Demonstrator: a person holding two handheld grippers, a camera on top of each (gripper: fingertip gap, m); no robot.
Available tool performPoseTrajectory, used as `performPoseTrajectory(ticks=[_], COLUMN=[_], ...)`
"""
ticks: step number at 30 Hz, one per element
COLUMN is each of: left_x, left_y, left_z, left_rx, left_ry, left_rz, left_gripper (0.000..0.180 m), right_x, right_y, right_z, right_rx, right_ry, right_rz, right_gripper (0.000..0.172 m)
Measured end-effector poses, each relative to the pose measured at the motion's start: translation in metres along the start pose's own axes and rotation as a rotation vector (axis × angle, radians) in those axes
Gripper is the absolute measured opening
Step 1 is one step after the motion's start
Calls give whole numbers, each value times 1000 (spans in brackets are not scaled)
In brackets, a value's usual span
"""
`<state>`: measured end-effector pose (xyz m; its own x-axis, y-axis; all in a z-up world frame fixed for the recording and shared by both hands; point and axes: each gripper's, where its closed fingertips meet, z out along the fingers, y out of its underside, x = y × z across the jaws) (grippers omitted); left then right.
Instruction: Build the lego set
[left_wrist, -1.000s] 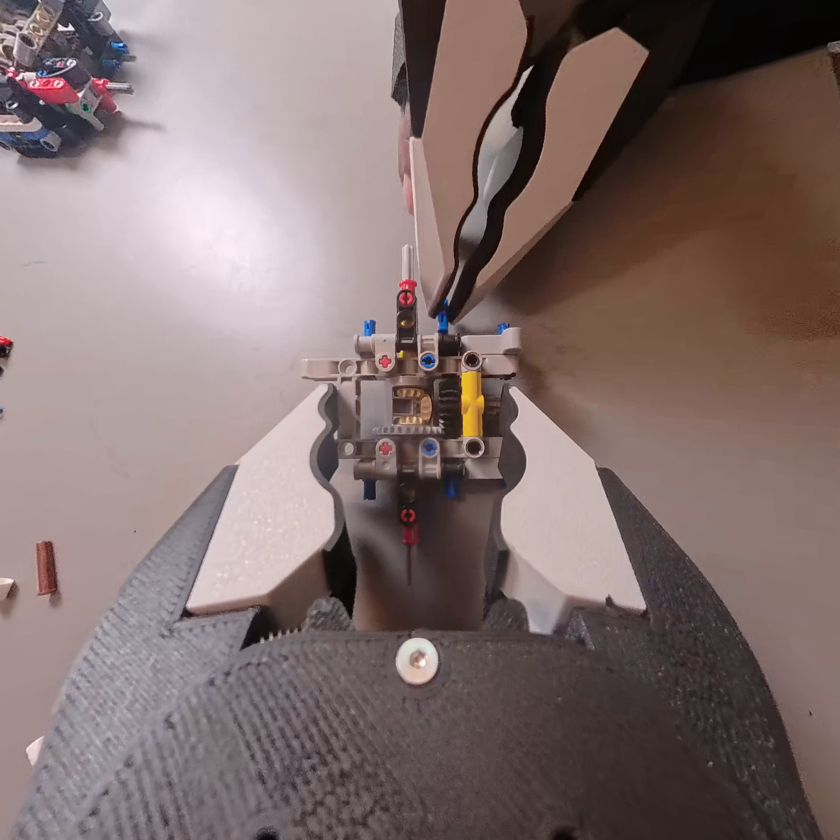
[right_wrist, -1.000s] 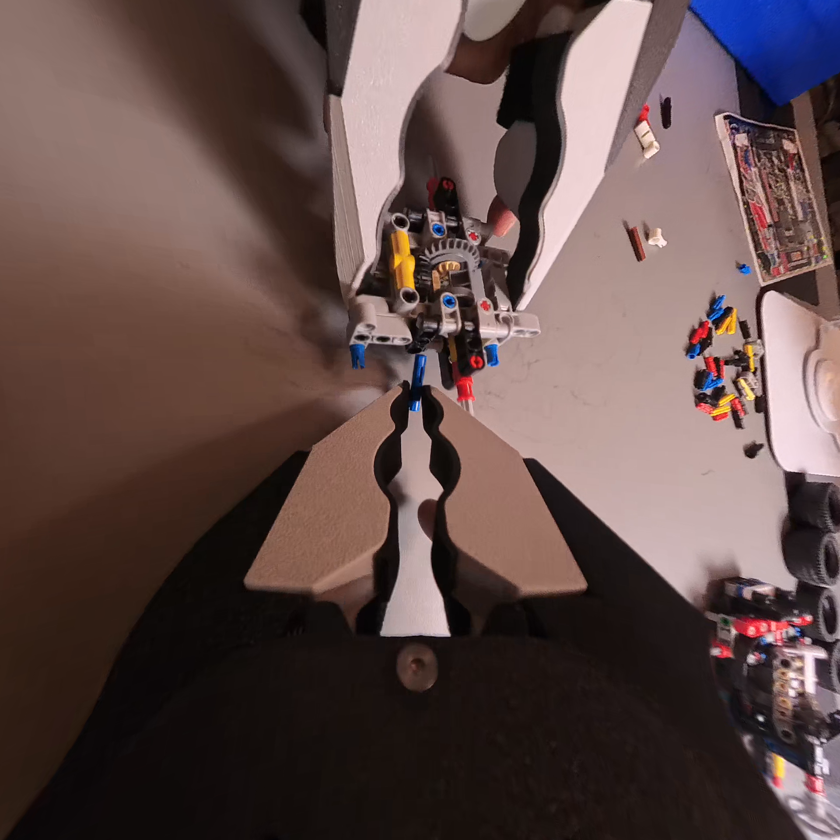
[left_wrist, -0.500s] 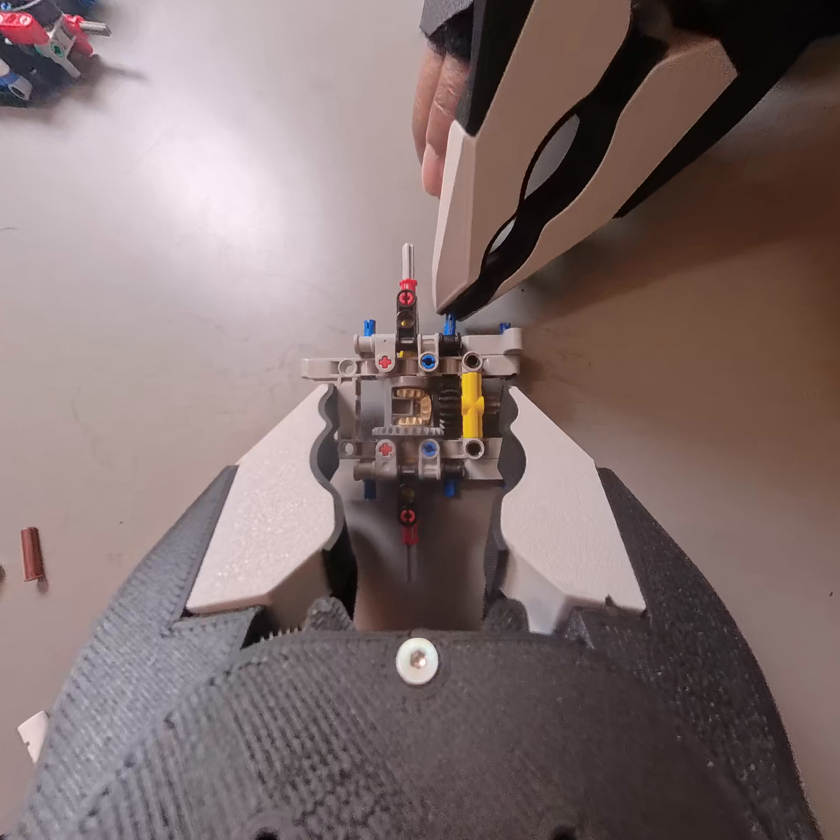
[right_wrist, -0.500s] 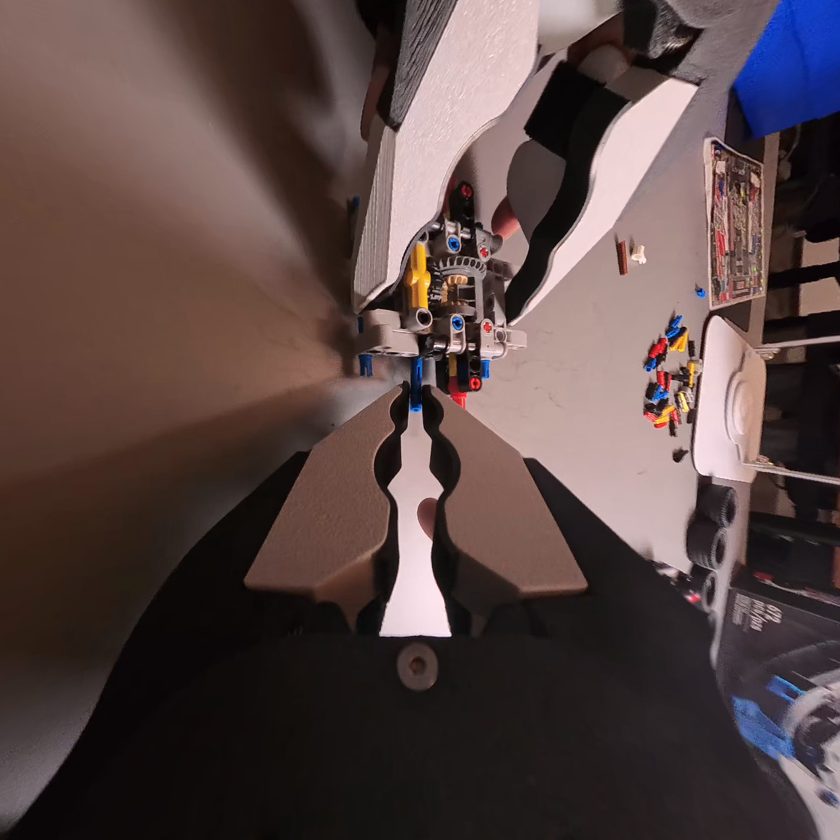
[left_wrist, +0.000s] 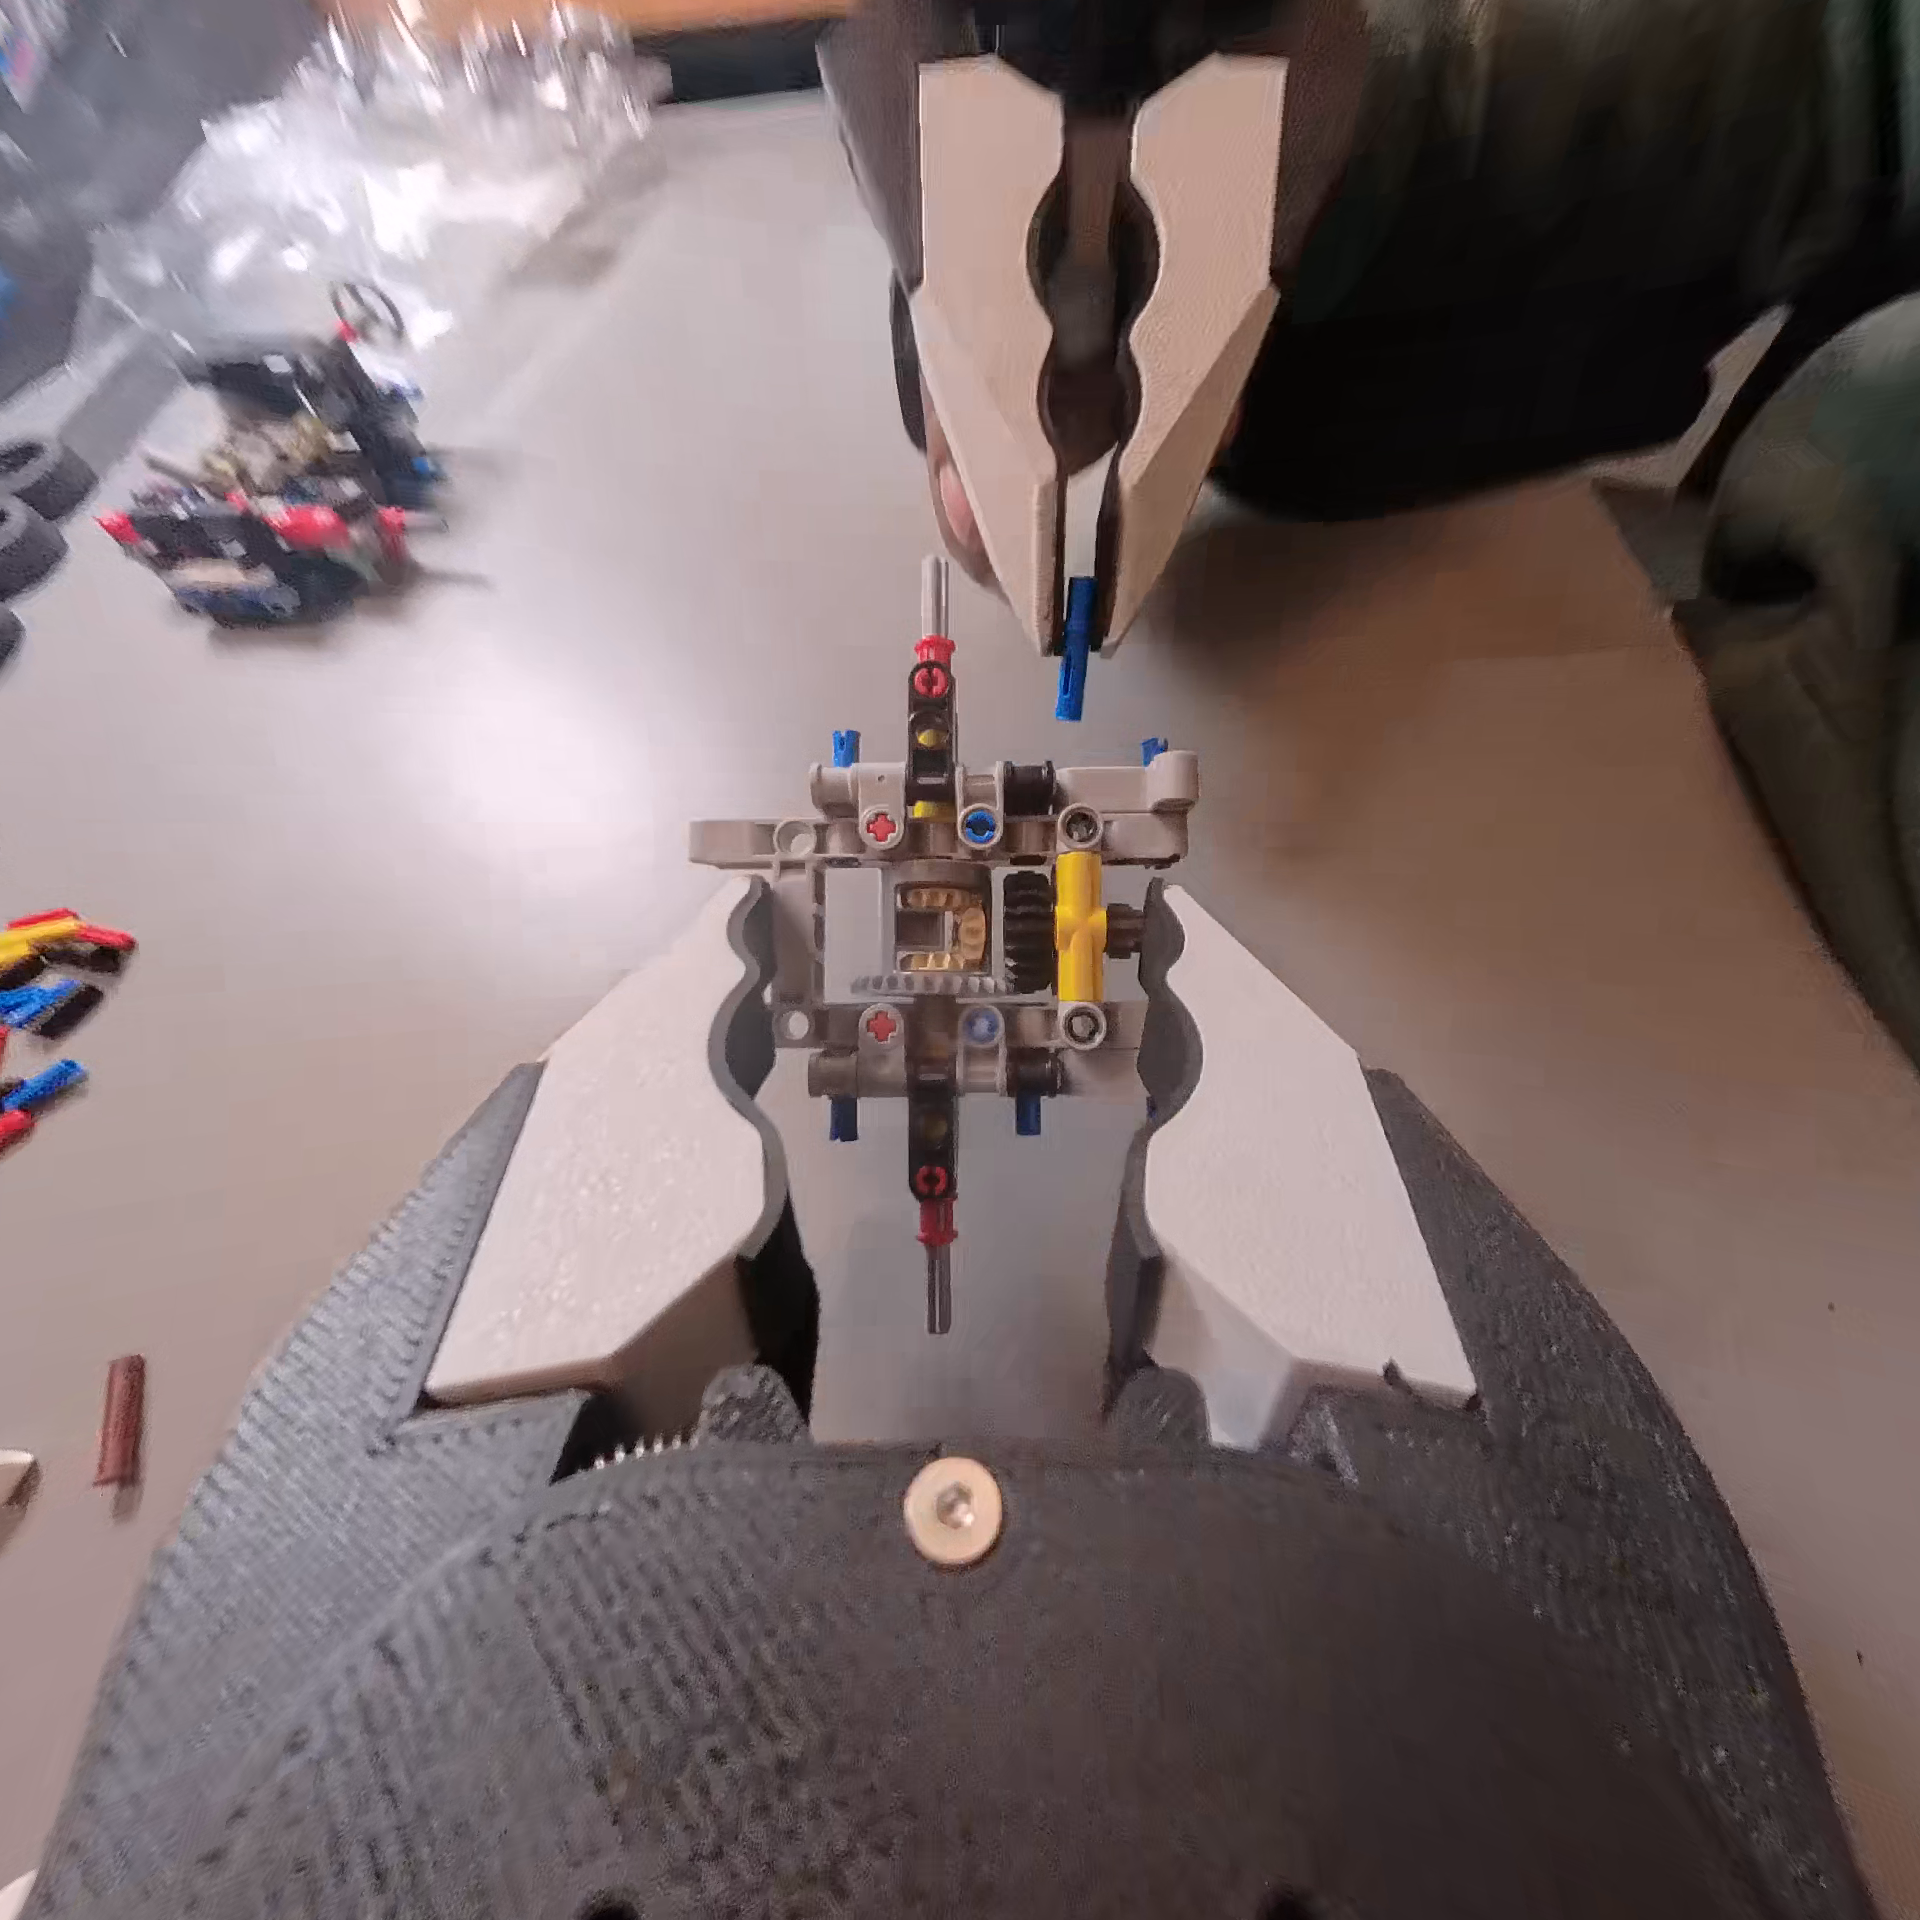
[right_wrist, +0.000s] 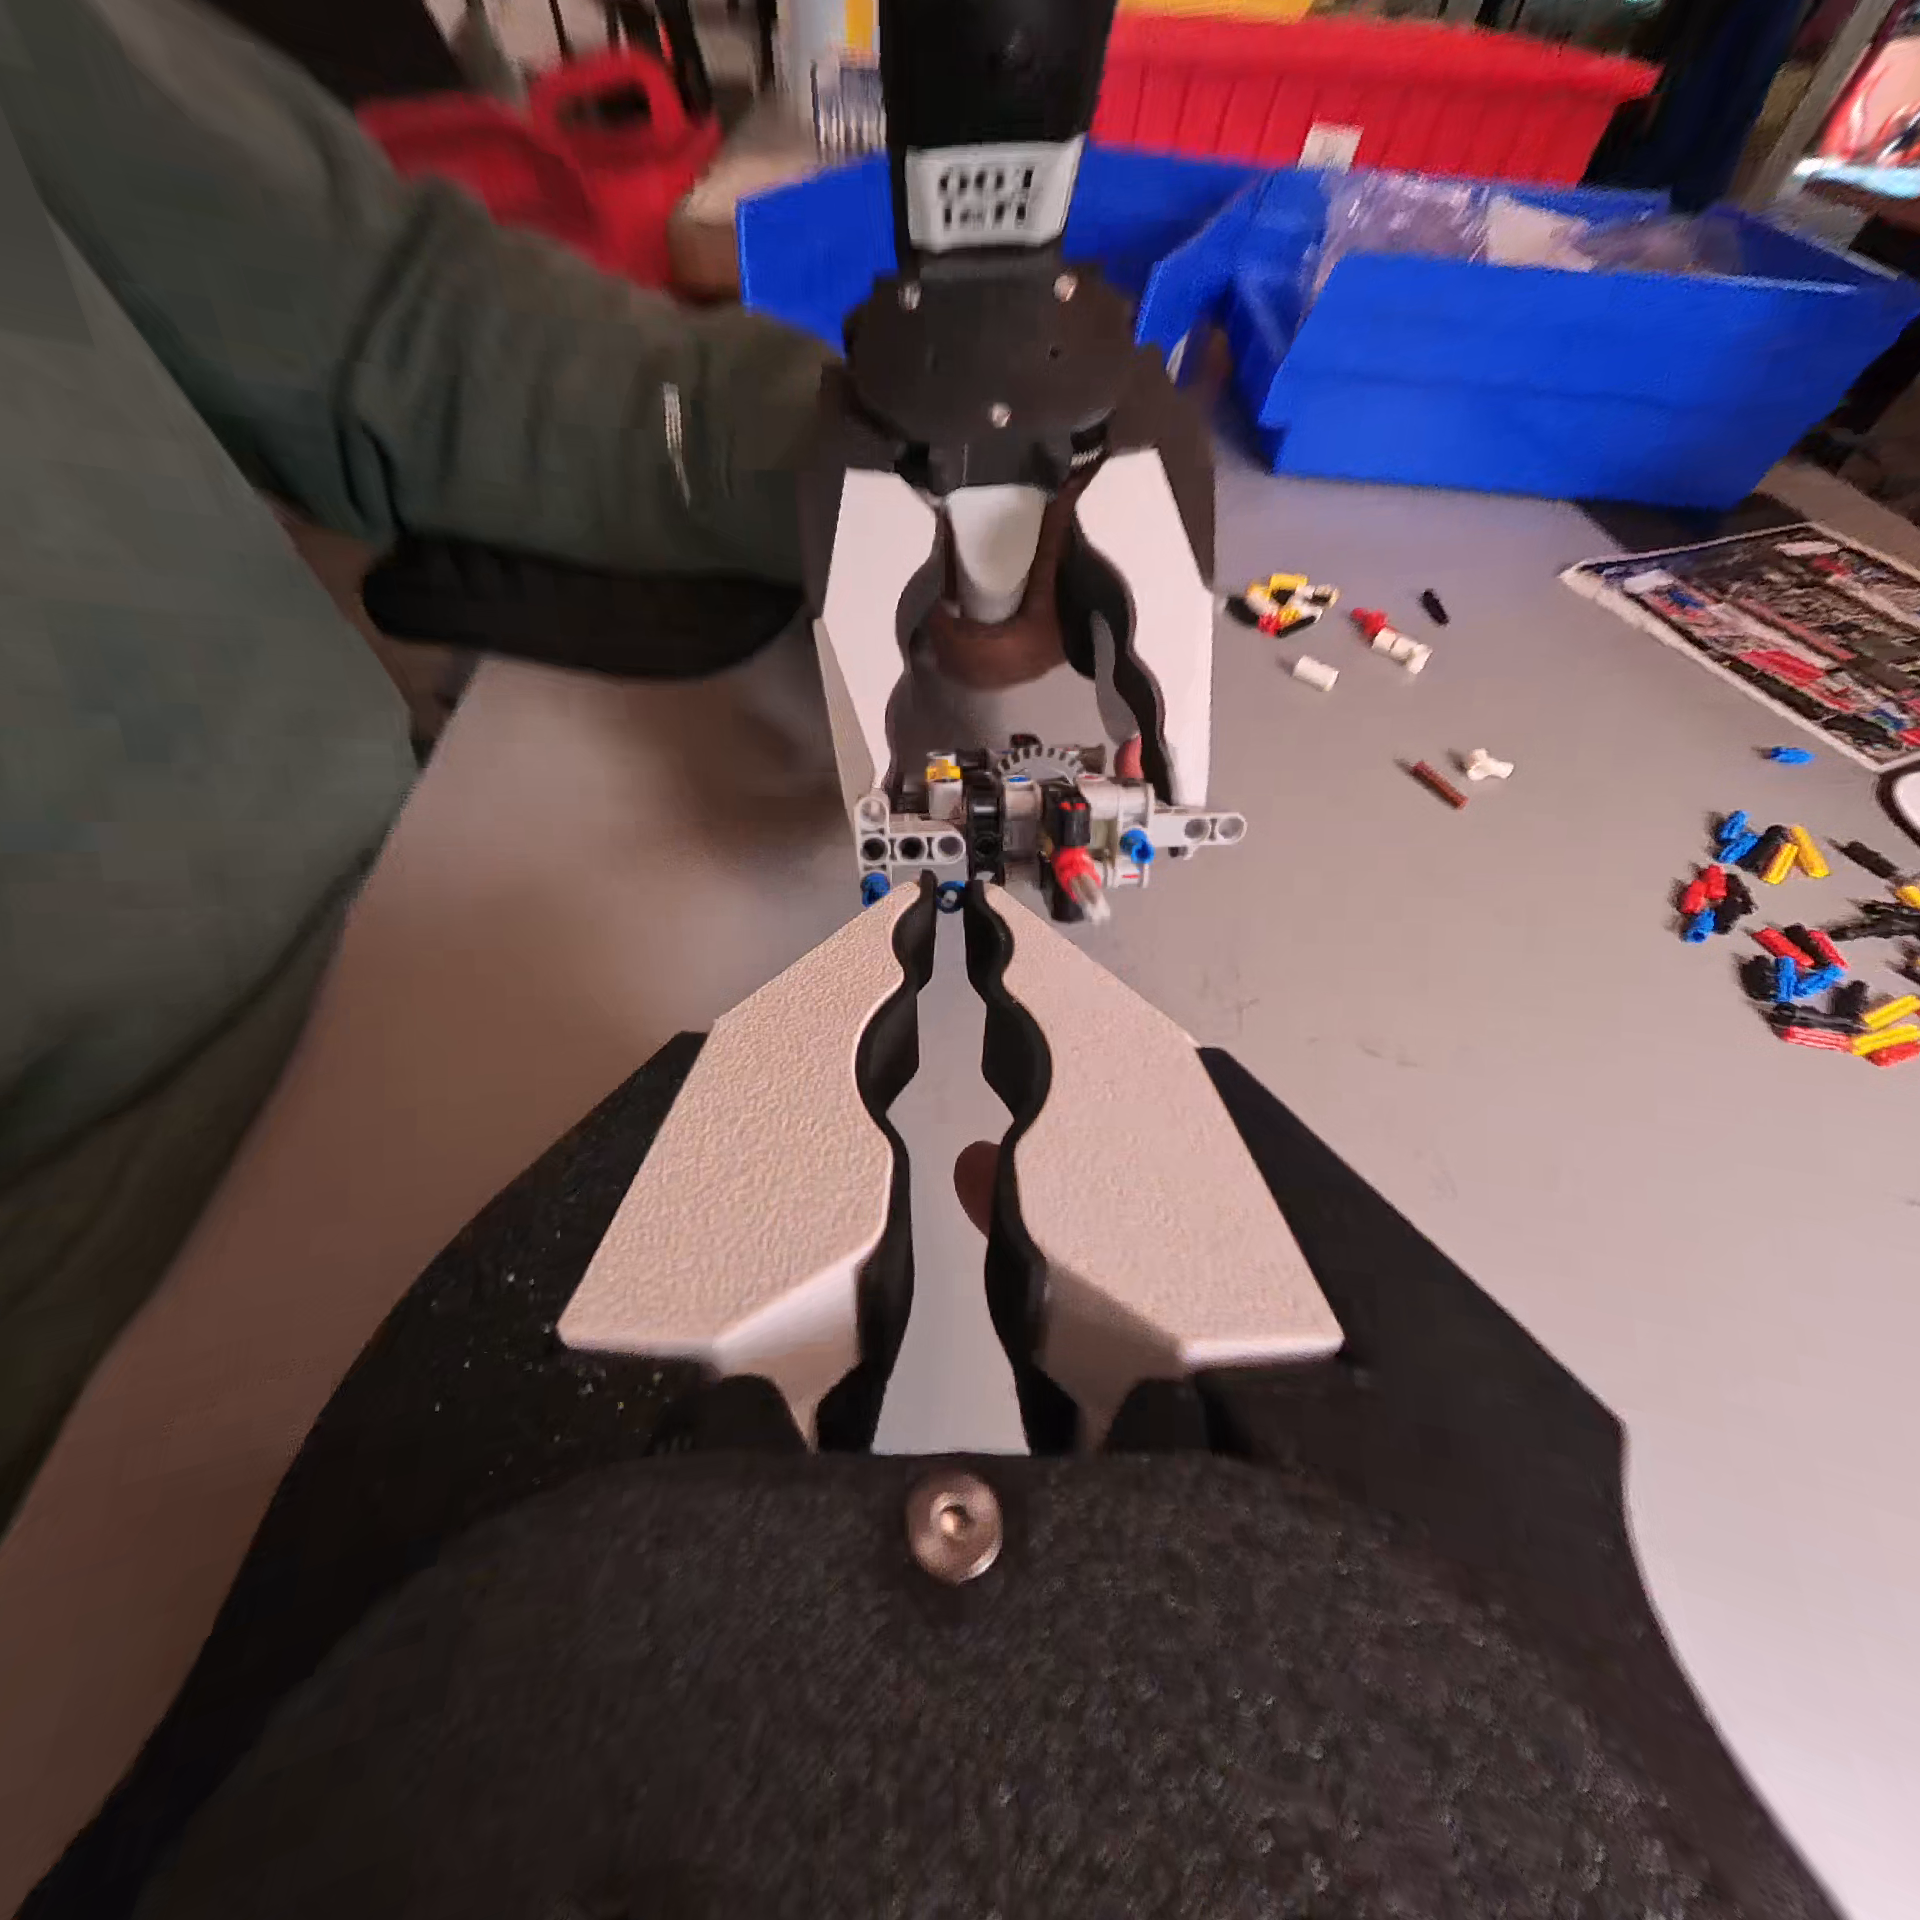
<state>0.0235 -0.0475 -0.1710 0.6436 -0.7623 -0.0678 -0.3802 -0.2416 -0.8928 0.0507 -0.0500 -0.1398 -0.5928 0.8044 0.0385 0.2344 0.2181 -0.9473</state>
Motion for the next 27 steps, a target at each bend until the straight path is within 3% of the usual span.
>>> performPoseTrajectory(ticks=[3,6,16,27], left_x=[-6,-8,-5,-6], left_y=[-16,-18,-29,-32], left_z=[-8,-9,-8,-9], left_rx=[100,104,142,142], left_ry=[-23,-53,-60,-77], left_rz=[-10,-3,-18,-22], left_gripper=[70,70,70,69], right_x=[6,11,15,14], right_y=[-14,-22,-20,-20], right_z=[-4,-4,-4,-4], right_rx=[85,140,162,147], right_ry=[16,24,0,6], right_rz=[75,156,250,233], right_gripper=[3,3,3,3])
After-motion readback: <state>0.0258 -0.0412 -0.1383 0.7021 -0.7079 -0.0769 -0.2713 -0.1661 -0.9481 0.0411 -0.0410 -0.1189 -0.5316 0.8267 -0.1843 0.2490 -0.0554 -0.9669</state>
